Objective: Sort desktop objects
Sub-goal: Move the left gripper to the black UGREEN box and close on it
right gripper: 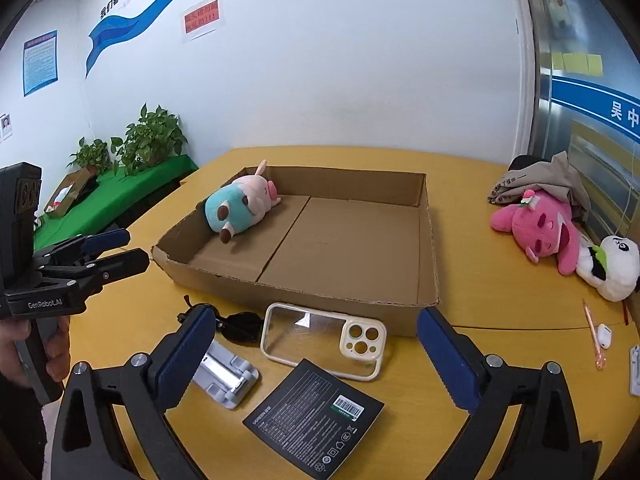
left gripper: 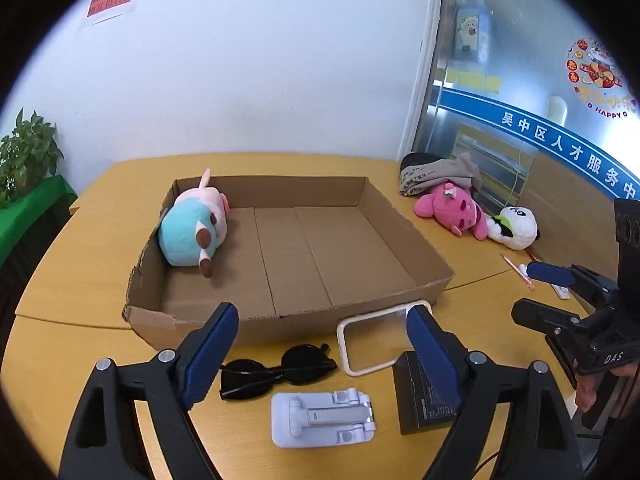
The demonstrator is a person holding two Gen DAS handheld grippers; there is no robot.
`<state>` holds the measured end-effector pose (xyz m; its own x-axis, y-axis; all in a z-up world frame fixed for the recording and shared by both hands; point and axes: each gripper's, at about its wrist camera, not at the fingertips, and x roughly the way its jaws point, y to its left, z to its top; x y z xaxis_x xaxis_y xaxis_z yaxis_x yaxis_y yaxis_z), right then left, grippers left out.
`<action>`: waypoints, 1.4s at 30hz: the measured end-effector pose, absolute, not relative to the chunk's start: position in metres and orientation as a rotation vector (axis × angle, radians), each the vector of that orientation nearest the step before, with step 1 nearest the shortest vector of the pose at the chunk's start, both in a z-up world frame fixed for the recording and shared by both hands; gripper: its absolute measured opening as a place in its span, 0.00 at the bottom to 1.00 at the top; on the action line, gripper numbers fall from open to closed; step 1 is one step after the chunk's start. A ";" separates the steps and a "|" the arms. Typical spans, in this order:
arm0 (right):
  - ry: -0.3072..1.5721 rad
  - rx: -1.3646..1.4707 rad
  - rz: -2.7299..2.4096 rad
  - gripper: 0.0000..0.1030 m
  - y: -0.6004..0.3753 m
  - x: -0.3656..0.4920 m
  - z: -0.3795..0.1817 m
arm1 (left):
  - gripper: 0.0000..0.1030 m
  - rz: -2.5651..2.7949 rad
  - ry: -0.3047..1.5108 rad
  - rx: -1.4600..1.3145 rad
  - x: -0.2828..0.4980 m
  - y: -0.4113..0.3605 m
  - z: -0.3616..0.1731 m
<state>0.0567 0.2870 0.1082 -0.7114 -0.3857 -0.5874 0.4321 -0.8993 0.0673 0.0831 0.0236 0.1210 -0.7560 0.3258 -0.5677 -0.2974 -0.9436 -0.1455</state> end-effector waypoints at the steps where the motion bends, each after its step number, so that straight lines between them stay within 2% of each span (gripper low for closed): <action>1: 0.105 0.860 -2.551 0.99 0.287 0.058 0.107 | 0.84 2.672 -0.057 -0.876 0.085 0.025 0.121; 15: 0.070 0.914 -2.505 0.99 0.303 0.069 0.082 | 0.84 2.564 -0.084 -0.933 0.096 0.043 0.103; 24: 0.043 1.113 -2.257 0.99 0.315 0.085 0.002 | 0.83 2.242 -0.164 -1.129 0.079 0.077 0.044; 29: 0.089 1.144 -2.206 0.99 0.300 0.091 -0.025 | 0.82 2.105 -0.129 -1.233 0.065 0.110 0.004; 32: 0.119 1.157 -2.228 0.99 0.294 0.087 -0.036 | 0.78 2.042 -0.129 -1.299 0.056 0.124 -0.017; 34: 0.119 1.163 -2.242 0.99 0.294 0.083 -0.041 | 0.71 2.002 -0.144 -1.295 0.053 0.129 -0.026; 37: 0.109 1.170 -2.261 0.99 0.294 0.077 -0.045 | 0.71 2.018 -0.153 -1.277 0.053 0.134 -0.030; 40: 0.140 1.180 -2.305 0.91 0.297 0.073 -0.048 | 0.69 2.025 -0.165 -1.279 0.053 0.134 -0.030; 42: 0.137 1.183 -2.310 0.91 0.297 0.074 -0.047 | 0.68 2.040 -0.179 -1.274 0.056 0.132 -0.030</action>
<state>0.0742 0.2971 -0.0471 -0.4719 -0.4143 -0.7782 0.5031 -0.8514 0.1482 0.0562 0.1322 -0.0299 -0.2581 0.6327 -0.7301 -0.4957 -0.7354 -0.4621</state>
